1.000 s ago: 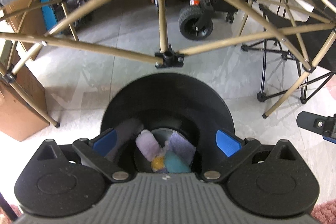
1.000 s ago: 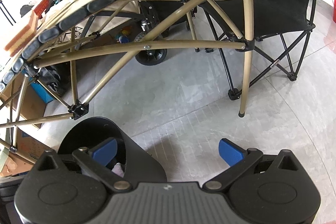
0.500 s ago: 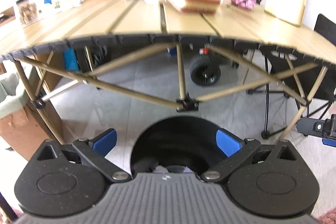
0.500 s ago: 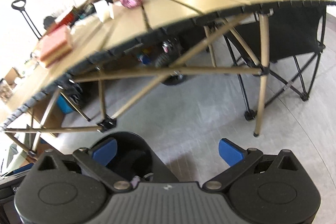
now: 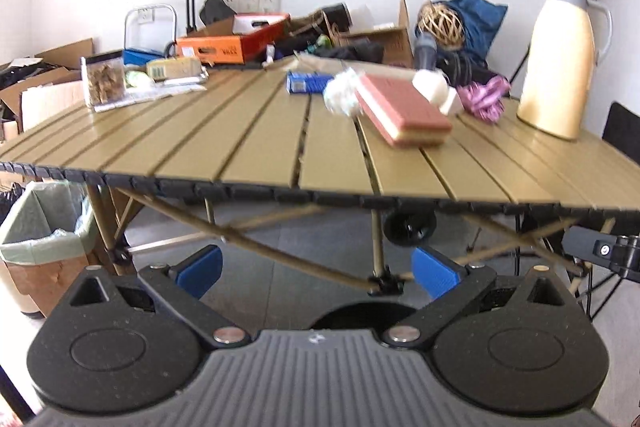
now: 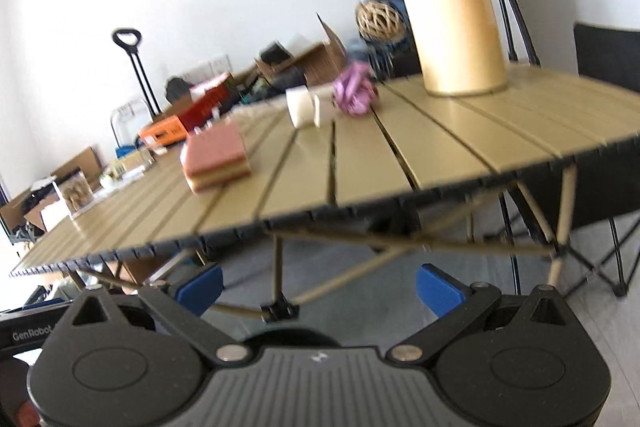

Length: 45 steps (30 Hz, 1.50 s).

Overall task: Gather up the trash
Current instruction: 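Raise both tools back toward the remaining items on the table, then grasp the pink sponge with the right tool while the left tool grasps the clear plastic bag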

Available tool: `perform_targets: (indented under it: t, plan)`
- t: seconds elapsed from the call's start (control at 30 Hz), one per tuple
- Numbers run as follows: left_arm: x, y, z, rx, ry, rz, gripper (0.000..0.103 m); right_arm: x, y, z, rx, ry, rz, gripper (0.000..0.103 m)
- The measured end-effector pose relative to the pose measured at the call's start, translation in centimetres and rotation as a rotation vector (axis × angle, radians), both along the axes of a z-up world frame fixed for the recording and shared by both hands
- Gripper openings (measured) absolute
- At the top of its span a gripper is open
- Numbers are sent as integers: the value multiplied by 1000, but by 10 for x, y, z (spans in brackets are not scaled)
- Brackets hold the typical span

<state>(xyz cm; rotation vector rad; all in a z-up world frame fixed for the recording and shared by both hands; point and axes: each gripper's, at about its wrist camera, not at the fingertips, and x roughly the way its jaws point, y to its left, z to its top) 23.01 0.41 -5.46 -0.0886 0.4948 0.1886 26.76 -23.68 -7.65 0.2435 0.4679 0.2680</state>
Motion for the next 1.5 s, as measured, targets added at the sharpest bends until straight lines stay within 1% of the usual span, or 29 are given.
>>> perform_targets:
  t: [0.07,0.2,0.33,0.43,0.5,0.6,0.77,0.9,1.03,1.2,1.4,1.5]
  plan:
    - [0,5,5,-2,-18,10,103,3,2,6,3,-29,8,103]
    - [8,15,13,-8,-42,27,103,14,10,15,-30,-74,29,103]
    - [18,28,19,-23,-68,50,103,28,19,26,-41,-121,57,103]
    - [29,38,24,-28,-83,71,103,41,27,31,-42,-131,69,103]
    - [35,43,27,-27,-92,82,103,50,33,33,-50,-121,67,103]
    - [43,52,28,-30,-99,98,103,65,42,34,-34,-104,85,103]
    - [57,64,31,-26,-104,118,103,87,60,38,-32,-104,109,103]
    - [69,72,35,-11,-108,128,103,109,74,37,7,-68,121,103]
    - [81,83,39,-4,-117,144,103,128,90,36,25,-53,127,103]
    - [95,96,40,-6,-109,156,103,152,114,36,-3,-53,131,103]
    - [110,106,37,-29,-85,155,103,176,137,34,-47,21,104,103]
    - [115,108,34,-35,-75,151,103,183,146,31,-48,65,120,103]
